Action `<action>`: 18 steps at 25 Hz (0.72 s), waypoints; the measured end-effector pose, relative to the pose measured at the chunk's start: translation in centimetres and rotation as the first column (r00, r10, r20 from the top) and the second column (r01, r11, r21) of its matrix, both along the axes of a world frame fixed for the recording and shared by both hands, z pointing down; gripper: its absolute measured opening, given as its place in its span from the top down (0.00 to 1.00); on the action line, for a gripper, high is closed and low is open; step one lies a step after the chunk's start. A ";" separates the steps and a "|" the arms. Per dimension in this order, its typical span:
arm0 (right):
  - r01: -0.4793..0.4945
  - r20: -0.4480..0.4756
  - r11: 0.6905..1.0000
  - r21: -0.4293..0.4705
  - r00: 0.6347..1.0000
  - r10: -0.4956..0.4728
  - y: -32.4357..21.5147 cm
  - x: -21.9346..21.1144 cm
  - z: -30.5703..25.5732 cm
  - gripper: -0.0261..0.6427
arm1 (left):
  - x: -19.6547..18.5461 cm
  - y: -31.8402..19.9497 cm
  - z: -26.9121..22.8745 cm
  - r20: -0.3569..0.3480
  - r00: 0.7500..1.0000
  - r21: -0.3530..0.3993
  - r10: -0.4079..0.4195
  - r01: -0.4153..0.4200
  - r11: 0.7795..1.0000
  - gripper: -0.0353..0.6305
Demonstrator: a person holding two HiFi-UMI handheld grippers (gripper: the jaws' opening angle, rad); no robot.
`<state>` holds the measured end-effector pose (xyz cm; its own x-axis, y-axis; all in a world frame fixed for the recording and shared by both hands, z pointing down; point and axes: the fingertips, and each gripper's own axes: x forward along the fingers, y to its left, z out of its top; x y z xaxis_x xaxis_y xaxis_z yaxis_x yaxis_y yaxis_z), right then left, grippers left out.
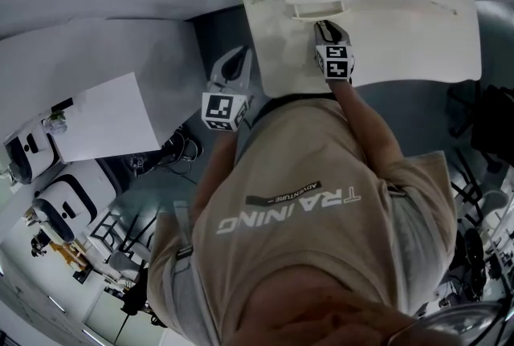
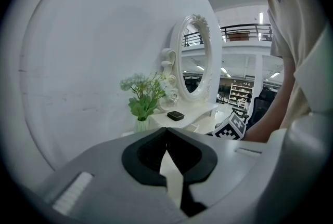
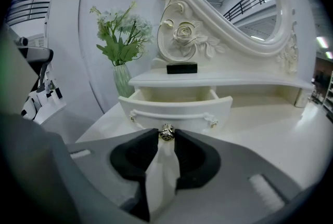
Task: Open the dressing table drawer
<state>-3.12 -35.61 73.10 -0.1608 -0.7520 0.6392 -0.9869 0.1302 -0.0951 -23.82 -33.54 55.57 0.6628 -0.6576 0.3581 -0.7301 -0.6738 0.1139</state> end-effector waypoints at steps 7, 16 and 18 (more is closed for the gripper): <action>0.046 -0.011 0.999 -0.006 0.999 -0.047 0.4 0.0 -0.2 0.80 | -0.3 1.7 -0.9 -0.022 0.999 0.024 -0.048 0.048 0.999 0.94; 0.183 -0.087 0.983 -0.004 0.979 -0.182 3.6 0.0 -3.4 0.78 | -0.8 3.3 -0.2 -0.058 0.996 0.026 -0.066 0.067 0.997 0.94; 0.228 -0.074 0.973 0.019 0.971 -0.226 4.4 -0.4 -5.5 0.81 | -0.8 3.4 -1.0 -0.068 0.995 0.045 -0.066 0.070 0.997 0.94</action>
